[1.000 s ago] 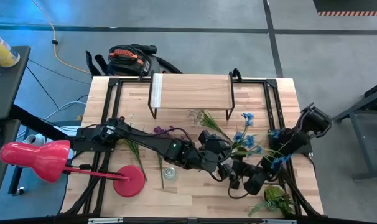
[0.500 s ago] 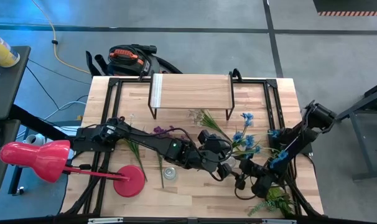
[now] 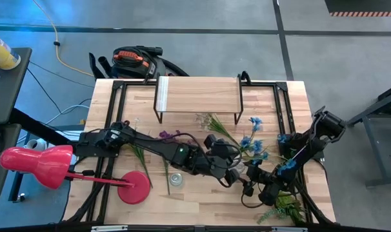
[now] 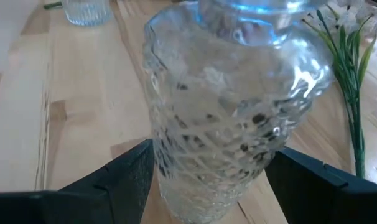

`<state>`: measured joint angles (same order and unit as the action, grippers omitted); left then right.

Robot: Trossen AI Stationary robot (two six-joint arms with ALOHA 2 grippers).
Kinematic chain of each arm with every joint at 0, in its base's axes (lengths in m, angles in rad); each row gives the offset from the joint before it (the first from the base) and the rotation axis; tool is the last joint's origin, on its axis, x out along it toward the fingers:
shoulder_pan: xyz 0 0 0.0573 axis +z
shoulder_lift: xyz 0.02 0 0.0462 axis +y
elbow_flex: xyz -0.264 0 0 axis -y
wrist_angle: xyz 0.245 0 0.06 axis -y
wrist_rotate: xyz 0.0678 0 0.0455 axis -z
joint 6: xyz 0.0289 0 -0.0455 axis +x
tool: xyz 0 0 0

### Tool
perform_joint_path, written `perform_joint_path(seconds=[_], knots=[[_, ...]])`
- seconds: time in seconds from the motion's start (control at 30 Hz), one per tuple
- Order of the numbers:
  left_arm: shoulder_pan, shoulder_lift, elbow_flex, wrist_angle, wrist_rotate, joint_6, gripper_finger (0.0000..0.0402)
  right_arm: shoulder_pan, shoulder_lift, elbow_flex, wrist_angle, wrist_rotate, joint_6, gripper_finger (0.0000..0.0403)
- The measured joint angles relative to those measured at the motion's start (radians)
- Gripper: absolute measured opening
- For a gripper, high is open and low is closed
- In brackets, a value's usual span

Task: Pick and place flowers into a vace then onto a shelf
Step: Put the blue flowers into the right transparent vase

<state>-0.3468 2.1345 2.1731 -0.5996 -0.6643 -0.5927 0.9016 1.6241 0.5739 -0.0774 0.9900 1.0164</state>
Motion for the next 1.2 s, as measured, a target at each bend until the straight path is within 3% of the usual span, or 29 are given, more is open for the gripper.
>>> perform_joint_path(seconds=[0.53,0.67,0.87,1.07,1.2], knots=[[0.058,0.0,0.0,0.023,0.011,0.028,0.0056,-0.052,0.0,-0.001,0.043,-0.004,-0.081,0.0248],[0.08,0.0,0.0,0.14,0.052,0.123,0.0056,-0.073,0.0,-0.001,0.045,0.0,-0.082,0.0253],[0.101,0.0,0.0,0.444,0.159,0.341,0.0056,-0.096,0.0,-0.001,0.135,0.011,-0.134,0.0248],[0.121,0.001,-0.021,0.488,0.158,0.368,0.0052,-0.111,0.0,-0.001,0.216,0.012,-0.183,0.0253],[0.135,0.004,-0.12,0.649,0.162,0.357,0.0033,-0.111,0.0,-0.001,0.216,-0.006,-0.164,0.025]])
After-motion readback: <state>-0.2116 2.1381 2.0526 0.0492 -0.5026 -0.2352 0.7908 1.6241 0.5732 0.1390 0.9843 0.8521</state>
